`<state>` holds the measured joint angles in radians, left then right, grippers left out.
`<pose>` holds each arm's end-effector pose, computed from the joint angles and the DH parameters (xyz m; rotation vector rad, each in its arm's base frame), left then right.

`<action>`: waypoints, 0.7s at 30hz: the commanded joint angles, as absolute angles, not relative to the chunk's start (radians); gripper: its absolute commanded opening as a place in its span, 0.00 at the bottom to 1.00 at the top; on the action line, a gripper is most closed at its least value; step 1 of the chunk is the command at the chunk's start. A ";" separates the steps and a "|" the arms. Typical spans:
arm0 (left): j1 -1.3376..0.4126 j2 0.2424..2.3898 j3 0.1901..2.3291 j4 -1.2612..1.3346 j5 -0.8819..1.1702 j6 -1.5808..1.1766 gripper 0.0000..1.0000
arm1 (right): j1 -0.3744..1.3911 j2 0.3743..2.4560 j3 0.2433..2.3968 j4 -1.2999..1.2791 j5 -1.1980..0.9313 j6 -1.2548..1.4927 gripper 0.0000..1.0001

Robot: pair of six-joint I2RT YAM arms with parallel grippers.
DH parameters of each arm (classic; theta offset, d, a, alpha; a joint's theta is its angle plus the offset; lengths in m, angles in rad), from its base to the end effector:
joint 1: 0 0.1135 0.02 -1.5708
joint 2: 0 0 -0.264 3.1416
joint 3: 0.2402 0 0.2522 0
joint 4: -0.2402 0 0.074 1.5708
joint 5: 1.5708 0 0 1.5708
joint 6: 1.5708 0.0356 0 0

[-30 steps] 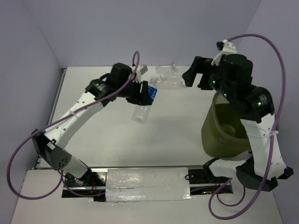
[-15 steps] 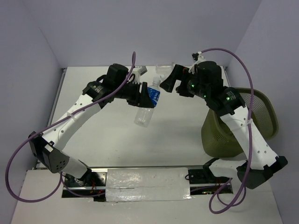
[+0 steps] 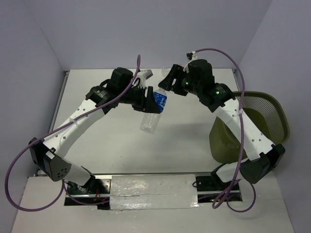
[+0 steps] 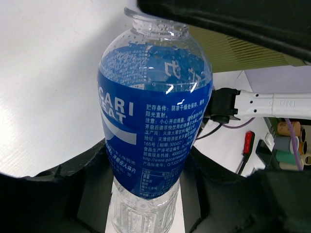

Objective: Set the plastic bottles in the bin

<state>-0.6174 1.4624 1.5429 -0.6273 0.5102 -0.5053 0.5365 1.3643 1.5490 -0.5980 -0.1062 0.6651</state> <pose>0.2513 -0.1997 0.4008 0.4567 2.2349 -1.1735 0.2523 0.1545 0.4319 0.0619 2.0905 0.8636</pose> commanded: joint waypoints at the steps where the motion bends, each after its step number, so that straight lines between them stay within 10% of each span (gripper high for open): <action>1: -0.615 1.411 1.542 -0.591 0.525 -0.515 0.24 | 0.555 1.373 1.545 -0.528 -0.113 0.670 0.63; 7: -0.615 1.402 1.532 -0.591 0.525 -0.514 0.29 | 0.575 1.359 1.532 -0.523 -0.101 0.672 0.36; 12: -0.615 1.405 1.549 -0.626 0.500 -0.505 0.97 | 0.575 1.332 1.562 -0.577 -0.008 0.638 0.16; 21: -0.580 1.345 1.580 -0.759 0.351 -0.450 0.99 | 0.572 1.252 1.821 -0.798 0.522 0.396 0.16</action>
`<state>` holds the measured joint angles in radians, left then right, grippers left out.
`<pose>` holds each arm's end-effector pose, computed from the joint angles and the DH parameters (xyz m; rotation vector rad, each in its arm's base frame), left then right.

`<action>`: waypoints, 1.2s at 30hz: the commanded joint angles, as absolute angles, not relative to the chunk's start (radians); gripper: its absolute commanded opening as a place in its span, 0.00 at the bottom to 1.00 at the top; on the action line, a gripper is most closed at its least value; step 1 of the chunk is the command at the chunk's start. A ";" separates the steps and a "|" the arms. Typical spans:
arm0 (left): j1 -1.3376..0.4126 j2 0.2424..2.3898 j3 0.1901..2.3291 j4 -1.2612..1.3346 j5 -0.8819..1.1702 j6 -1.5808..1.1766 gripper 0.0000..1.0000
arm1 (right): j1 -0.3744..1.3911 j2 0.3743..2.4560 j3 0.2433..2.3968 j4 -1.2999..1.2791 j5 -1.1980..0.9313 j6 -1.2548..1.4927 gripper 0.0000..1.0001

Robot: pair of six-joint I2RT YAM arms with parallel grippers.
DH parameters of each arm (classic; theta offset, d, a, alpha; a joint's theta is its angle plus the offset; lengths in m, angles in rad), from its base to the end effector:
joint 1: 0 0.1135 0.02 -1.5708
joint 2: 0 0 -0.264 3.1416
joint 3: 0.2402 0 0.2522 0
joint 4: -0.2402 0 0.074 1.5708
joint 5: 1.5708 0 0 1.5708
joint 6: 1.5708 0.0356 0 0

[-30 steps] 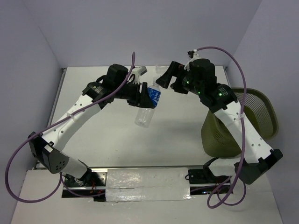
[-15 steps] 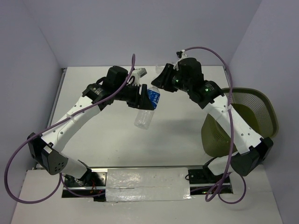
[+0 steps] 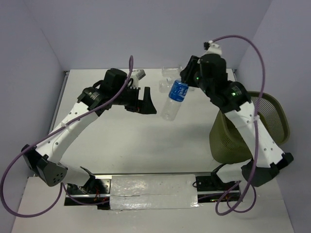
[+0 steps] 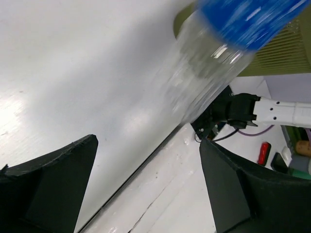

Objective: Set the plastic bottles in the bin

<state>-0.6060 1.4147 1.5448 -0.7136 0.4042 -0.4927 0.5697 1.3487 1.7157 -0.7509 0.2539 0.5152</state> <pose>0.2412 -0.1842 0.4068 0.3811 2.2679 -1.0417 0.2318 0.1378 0.4743 0.1155 1.9676 0.4692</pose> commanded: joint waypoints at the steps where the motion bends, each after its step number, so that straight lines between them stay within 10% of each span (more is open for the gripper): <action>1: -0.568 1.329 1.575 -0.767 0.341 -0.445 0.99 | 0.569 1.238 1.851 -0.798 0.563 0.347 0.16; 12: -0.502 1.357 1.522 -0.693 0.084 -0.569 0.99 | 0.558 0.999 1.873 -0.645 1.085 0.057 0.19; 23: -0.502 1.797 1.907 -0.891 0.078 -0.668 0.98 | 0.557 0.738 1.507 -0.612 1.328 0.048 0.21; 26: -0.502 1.857 1.965 -0.876 0.095 -0.722 0.98 | 0.560 0.726 1.459 -0.739 1.330 0.162 0.33; 29: -0.502 1.934 1.996 -0.844 0.123 -0.810 0.97 | 0.557 0.752 1.448 -0.836 1.301 0.224 0.88; 36: -0.506 2.065 2.094 -0.767 0.101 -0.668 0.96 | 0.557 0.787 1.473 -0.761 1.243 0.163 0.99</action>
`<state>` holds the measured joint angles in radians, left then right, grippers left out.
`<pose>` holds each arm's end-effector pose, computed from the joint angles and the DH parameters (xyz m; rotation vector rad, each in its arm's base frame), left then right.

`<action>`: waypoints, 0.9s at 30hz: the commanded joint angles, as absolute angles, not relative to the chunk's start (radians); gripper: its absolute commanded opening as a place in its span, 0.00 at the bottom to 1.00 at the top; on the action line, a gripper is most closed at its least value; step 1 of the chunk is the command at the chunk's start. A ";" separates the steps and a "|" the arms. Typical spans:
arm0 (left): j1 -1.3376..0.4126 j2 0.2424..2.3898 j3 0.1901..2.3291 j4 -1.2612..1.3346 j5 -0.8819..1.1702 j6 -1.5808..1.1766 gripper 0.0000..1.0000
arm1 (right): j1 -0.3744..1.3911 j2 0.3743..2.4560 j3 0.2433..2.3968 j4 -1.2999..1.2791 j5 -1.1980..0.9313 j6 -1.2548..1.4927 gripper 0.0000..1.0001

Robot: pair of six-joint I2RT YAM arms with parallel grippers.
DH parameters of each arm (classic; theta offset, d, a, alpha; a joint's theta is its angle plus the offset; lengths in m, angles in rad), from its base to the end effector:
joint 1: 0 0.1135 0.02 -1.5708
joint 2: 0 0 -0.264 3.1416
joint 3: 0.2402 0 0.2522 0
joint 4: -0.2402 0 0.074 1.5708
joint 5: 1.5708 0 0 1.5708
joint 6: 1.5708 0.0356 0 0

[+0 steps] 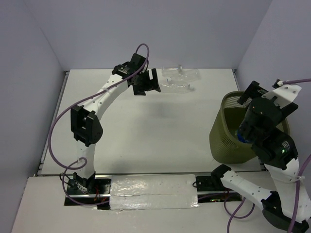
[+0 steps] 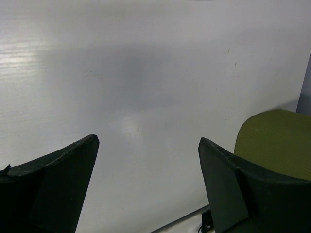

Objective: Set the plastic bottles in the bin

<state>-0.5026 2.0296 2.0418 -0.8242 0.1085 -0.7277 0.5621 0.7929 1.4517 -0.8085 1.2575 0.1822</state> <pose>0.3981 -0.2232 0.3338 -0.2266 2.4861 -0.6850 0.0821 0.0117 0.4863 0.5920 1.5301 -0.5070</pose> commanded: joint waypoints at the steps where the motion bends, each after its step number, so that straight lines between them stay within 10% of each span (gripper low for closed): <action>1: -0.506 2.083 2.127 -0.767 0.080 -0.646 0.97 | 0.557 0.787 1.480 -0.750 1.235 0.153 0.99; 27: -0.468 2.490 2.253 -0.295 0.245 -1.756 0.99 | 0.555 0.801 1.525 -0.793 1.109 0.213 1.00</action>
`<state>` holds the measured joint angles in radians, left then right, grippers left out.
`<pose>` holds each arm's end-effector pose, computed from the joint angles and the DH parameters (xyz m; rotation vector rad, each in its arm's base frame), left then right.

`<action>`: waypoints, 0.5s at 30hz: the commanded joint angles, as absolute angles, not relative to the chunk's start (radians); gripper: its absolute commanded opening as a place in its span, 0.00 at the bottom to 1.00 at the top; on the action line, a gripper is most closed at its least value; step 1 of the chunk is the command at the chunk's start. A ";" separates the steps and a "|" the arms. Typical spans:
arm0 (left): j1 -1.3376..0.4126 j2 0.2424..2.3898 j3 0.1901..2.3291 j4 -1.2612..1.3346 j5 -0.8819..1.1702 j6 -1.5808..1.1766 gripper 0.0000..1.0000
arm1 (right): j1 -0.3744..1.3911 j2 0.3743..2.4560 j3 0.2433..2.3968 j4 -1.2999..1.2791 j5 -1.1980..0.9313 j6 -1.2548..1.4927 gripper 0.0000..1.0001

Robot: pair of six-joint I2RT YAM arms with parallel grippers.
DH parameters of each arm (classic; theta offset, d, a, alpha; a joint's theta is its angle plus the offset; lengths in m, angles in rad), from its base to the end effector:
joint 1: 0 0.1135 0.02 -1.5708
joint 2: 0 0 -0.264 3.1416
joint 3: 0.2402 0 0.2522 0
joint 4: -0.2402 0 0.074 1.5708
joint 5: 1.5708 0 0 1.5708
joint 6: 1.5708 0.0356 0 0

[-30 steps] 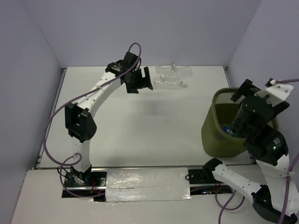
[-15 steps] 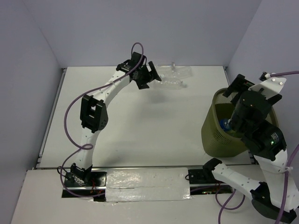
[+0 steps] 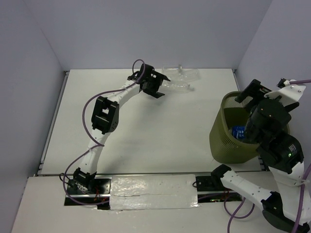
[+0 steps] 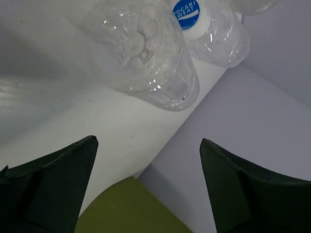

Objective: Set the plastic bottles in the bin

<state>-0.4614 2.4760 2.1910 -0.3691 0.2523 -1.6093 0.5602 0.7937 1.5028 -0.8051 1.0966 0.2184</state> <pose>0.5026 -0.2598 0.1992 -1.2699 2.2625 -1.2664 0.0775 0.0112 0.4981 0.5347 1.5330 -0.3128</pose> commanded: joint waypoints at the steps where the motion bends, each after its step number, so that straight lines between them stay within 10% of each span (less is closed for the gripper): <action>1: -0.468 2.505 2.255 -0.281 0.244 -1.772 0.99 | 0.555 0.799 1.523 -0.793 1.105 0.215 1.00; 15: -0.482 2.577 2.296 -0.281 0.118 -1.861 0.99 | 0.555 0.805 1.531 -0.830 1.094 0.239 1.00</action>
